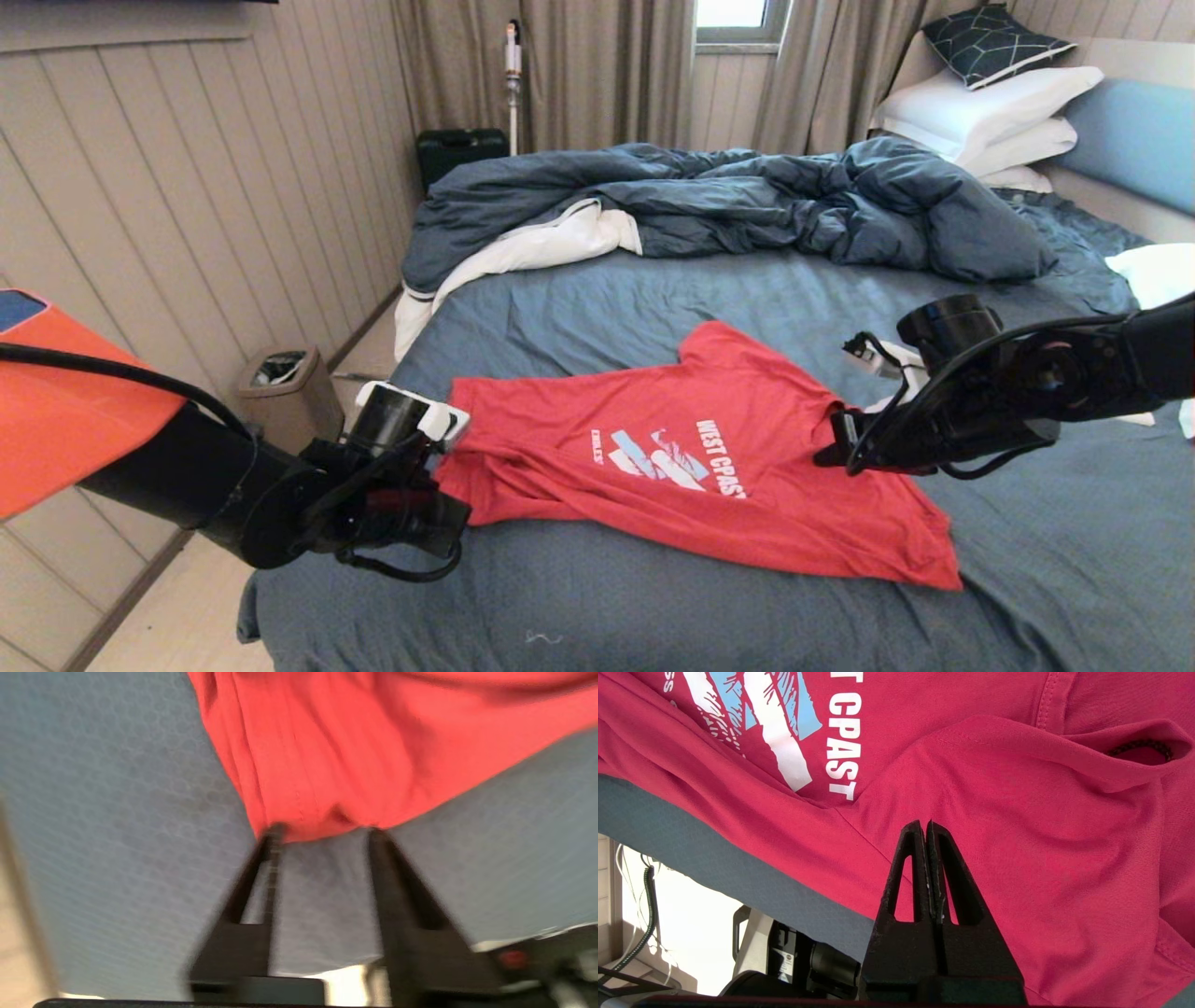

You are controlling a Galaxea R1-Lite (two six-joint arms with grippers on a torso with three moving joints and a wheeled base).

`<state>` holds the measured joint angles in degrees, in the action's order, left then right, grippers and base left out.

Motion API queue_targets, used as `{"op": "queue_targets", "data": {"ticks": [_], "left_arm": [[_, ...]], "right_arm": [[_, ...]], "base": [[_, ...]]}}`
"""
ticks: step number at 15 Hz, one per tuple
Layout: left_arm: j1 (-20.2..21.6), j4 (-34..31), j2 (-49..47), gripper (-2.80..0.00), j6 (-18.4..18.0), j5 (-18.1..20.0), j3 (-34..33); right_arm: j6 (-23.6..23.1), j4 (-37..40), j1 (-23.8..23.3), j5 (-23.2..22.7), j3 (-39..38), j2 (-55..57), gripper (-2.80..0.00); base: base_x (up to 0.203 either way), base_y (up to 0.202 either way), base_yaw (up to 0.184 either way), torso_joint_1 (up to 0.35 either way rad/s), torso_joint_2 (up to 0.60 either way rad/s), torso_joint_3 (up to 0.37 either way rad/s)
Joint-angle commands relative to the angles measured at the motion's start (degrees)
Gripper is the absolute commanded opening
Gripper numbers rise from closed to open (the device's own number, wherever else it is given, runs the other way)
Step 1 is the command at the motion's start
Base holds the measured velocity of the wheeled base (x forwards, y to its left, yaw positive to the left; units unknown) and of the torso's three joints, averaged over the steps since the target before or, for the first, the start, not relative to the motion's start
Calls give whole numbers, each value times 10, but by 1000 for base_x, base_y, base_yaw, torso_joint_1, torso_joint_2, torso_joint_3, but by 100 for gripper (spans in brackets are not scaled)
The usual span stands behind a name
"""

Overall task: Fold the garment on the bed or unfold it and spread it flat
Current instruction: Fold the red T-shirt

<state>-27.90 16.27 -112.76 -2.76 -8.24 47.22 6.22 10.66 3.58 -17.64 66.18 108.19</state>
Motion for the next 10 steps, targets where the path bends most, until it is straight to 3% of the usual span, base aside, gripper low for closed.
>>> {"op": "queue_targets", "data": {"ticks": [1, 5, 10], "left_arm": [[-1, 43, 0, 0, -36, -8, -29], [0, 207, -12, 0, -175, -41, -98], [3, 268, -17, 0, -229, -43, -122]], "right_arm": [[0, 1, 1, -1, 0, 1, -280], [0, 0, 1, -2, 0, 3, -280], [0, 1, 1, -2, 0, 5, -280]], "base": [[0, 0, 0, 0, 0, 0], [0, 0, 0, 0, 0, 0], [0, 0, 0, 0, 0, 0]]}}
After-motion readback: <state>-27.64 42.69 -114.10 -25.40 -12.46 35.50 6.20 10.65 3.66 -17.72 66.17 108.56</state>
